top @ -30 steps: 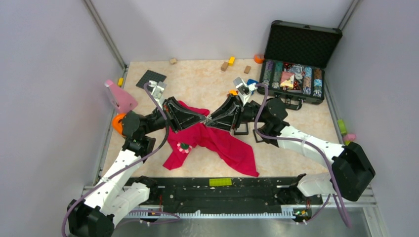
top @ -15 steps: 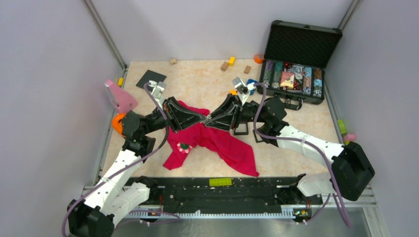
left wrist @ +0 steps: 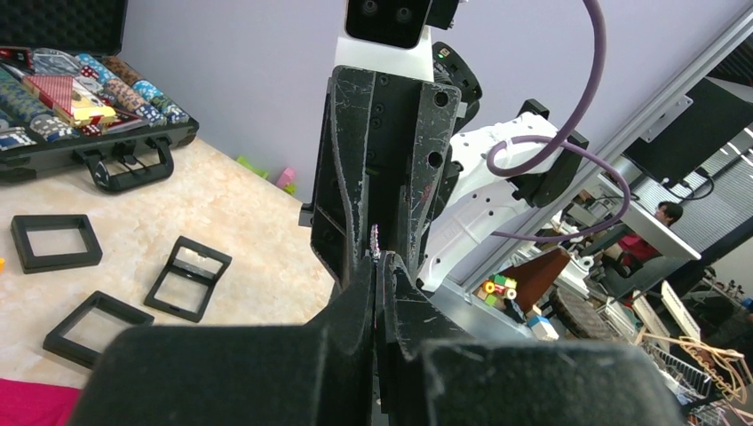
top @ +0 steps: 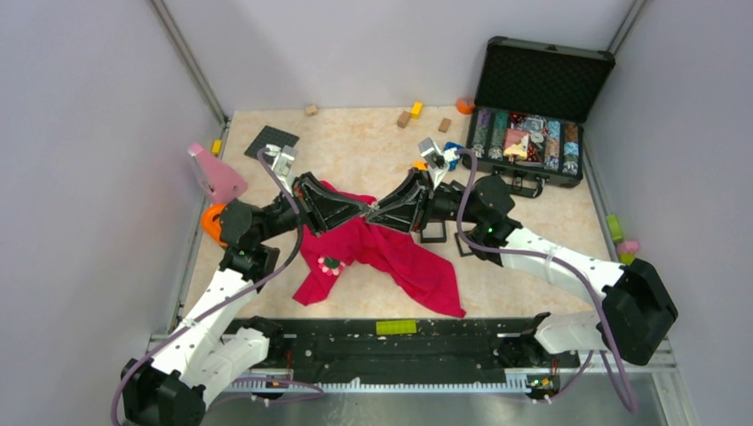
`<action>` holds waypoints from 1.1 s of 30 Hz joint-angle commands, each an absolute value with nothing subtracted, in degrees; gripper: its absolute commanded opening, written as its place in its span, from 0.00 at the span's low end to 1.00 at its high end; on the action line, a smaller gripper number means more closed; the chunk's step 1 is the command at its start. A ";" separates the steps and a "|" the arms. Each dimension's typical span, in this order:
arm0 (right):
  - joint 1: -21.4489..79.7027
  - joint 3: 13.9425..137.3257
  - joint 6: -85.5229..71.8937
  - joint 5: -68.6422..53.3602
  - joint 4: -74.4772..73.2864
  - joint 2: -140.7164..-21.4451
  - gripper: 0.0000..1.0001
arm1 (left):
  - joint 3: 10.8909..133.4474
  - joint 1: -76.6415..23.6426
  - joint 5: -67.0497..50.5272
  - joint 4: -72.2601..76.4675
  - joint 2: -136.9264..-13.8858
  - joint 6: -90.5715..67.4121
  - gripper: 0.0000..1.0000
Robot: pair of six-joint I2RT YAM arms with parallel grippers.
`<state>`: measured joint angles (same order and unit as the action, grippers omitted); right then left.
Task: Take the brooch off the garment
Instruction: Close the brooch.
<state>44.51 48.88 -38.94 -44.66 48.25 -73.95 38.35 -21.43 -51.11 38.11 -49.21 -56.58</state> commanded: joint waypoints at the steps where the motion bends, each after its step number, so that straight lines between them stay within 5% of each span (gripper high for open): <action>1: 44.82 50.08 -37.26 -39.07 47.43 -72.03 0.21 | 39.02 -21.70 -52.28 40.08 -47.55 -56.34 0.00; 33: 43.39 47.28 -42.12 -33.52 51.19 -70.72 0.06 | 38.10 -21.70 -51.13 40.96 -45.55 -55.81 0.00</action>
